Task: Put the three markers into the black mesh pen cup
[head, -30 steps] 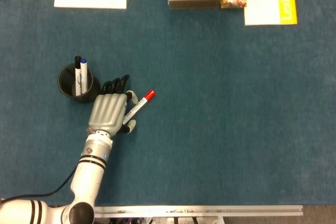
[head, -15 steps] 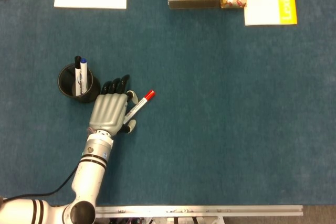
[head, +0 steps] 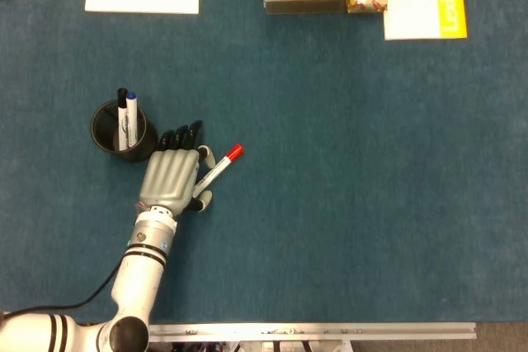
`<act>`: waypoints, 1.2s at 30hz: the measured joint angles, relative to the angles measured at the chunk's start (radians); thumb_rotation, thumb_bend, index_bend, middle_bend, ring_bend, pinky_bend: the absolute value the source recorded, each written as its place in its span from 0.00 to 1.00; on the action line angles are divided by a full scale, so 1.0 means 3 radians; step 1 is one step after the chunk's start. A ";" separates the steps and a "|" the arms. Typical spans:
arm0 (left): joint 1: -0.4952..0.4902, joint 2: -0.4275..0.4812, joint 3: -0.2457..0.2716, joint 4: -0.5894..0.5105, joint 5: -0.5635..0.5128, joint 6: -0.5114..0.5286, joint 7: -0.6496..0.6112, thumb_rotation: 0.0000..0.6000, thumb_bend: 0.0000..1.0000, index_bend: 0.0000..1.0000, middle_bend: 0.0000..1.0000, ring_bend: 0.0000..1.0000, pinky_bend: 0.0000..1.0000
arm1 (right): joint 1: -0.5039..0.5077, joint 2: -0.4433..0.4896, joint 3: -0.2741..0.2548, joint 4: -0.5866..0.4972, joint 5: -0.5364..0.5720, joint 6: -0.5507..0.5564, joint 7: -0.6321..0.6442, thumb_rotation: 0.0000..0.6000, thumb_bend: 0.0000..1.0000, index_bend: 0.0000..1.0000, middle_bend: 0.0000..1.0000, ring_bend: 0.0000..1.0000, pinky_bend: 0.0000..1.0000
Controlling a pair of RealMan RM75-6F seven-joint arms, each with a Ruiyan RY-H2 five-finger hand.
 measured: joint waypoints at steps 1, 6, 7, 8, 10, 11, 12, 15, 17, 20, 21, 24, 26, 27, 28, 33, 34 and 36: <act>0.0001 0.0004 0.0002 -0.0004 -0.0004 0.0003 0.0007 1.00 0.26 0.41 0.00 0.00 0.07 | 0.0001 -0.0001 -0.0001 0.0000 0.0000 -0.0003 -0.0002 1.00 0.00 0.13 0.19 0.11 0.39; 0.0002 0.0017 0.0001 -0.0017 -0.0011 0.0005 0.0013 1.00 0.26 0.43 0.00 0.00 0.07 | 0.0004 -0.0006 -0.0003 0.0002 0.0002 -0.0015 -0.0009 1.00 0.00 0.13 0.19 0.11 0.39; 0.0001 0.0019 0.0001 -0.0018 -0.0013 0.0004 0.0015 1.00 0.26 0.43 0.00 0.00 0.07 | 0.0005 -0.0006 -0.0003 0.0003 0.0003 -0.0016 -0.0009 1.00 0.00 0.13 0.19 0.11 0.39; 0.0001 0.0020 0.0002 -0.0019 -0.0014 0.0004 0.0017 1.00 0.26 0.44 0.00 0.00 0.07 | 0.0005 -0.0006 -0.0003 0.0004 0.0004 -0.0017 -0.0009 1.00 0.00 0.13 0.19 0.11 0.39; 0.0002 0.0024 0.0004 -0.0023 -0.0017 0.0005 0.0019 1.00 0.26 0.45 0.00 0.00 0.07 | 0.0005 -0.0006 -0.0002 0.0005 0.0006 -0.0020 -0.0007 1.00 0.00 0.13 0.19 0.11 0.39; 0.0003 0.0025 0.0004 -0.0024 -0.0017 0.0006 0.0018 1.00 0.26 0.45 0.00 0.00 0.07 | 0.0005 -0.0007 -0.0003 0.0006 0.0006 -0.0021 -0.0008 1.00 0.00 0.13 0.19 0.11 0.39; 0.0004 0.0025 0.0002 -0.0024 -0.0017 0.0005 0.0014 1.00 0.26 0.45 0.00 0.00 0.07 | 0.0005 -0.0007 -0.0003 0.0006 0.0006 -0.0023 -0.0008 1.00 0.00 0.13 0.19 0.11 0.39; 0.0006 0.0024 -0.0002 -0.0024 -0.0007 -0.0001 -0.0011 1.00 0.26 0.44 0.00 0.00 0.07 | 0.0008 -0.0010 -0.0005 0.0008 0.0005 -0.0031 -0.0012 1.00 0.00 0.13 0.19 0.11 0.39; 0.0008 0.0020 -0.0004 -0.0023 0.0008 -0.0008 -0.0038 1.00 0.25 0.43 0.00 0.00 0.07 | 0.0010 -0.0013 -0.0007 0.0010 0.0004 -0.0037 -0.0014 1.00 0.00 0.13 0.19 0.11 0.39; 0.0010 0.0014 0.0002 -0.0017 0.0031 -0.0025 -0.0060 1.00 0.24 0.42 0.00 0.00 0.07 | 0.0010 -0.0015 -0.0010 0.0011 0.0000 -0.0039 -0.0017 1.00 0.00 0.13 0.19 0.11 0.39; 0.0010 0.0013 0.0006 -0.0014 0.0034 -0.0026 -0.0058 1.00 0.24 0.42 0.00 0.00 0.07 | 0.0010 -0.0016 -0.0011 0.0010 -0.0001 -0.0039 -0.0017 1.00 0.00 0.13 0.19 0.11 0.39; 0.0011 0.0013 0.0015 -0.0005 0.0033 -0.0026 -0.0048 1.00 0.24 0.40 0.00 0.00 0.07 | 0.0011 -0.0017 -0.0011 0.0013 0.0001 -0.0043 -0.0015 1.00 0.00 0.13 0.19 0.11 0.38; 0.0012 0.0016 0.0018 -0.0004 0.0025 -0.0031 -0.0045 1.00 0.24 0.39 0.00 0.00 0.07 | 0.0013 -0.0018 -0.0010 0.0015 0.0001 -0.0044 -0.0015 1.00 0.00 0.13 0.19 0.11 0.38; 0.0012 0.0018 0.0022 -0.0001 0.0023 -0.0034 -0.0042 1.00 0.24 0.38 0.00 0.00 0.07 | 0.0013 -0.0019 -0.0011 0.0016 0.0002 -0.0045 -0.0016 1.00 0.00 0.13 0.19 0.11 0.38; 0.0012 0.0019 0.0025 0.0001 0.0022 -0.0037 -0.0041 1.00 0.24 0.37 0.00 0.00 0.07 | 0.0013 -0.0019 -0.0011 0.0016 0.0002 -0.0047 -0.0016 1.00 0.00 0.13 0.19 0.11 0.38; 0.0010 0.0027 0.0043 0.0000 0.0036 -0.0038 -0.0019 1.00 0.24 0.37 0.00 0.00 0.07 | 0.0013 -0.0020 -0.0012 0.0015 0.0004 -0.0049 -0.0018 1.00 0.00 0.13 0.19 0.11 0.38; 0.0010 0.0029 0.0045 -0.0004 0.0036 -0.0037 -0.0016 1.00 0.24 0.37 0.00 0.00 0.07 | 0.0013 -0.0020 -0.0012 0.0015 0.0003 -0.0049 -0.0017 1.00 0.00 0.13 0.19 0.11 0.38; 0.0010 0.0034 0.0049 -0.0012 0.0037 -0.0034 -0.0005 1.00 0.24 0.37 0.00 0.00 0.07 | 0.0014 -0.0020 -0.0013 0.0014 0.0001 -0.0050 -0.0017 1.00 0.00 0.13 0.19 0.11 0.38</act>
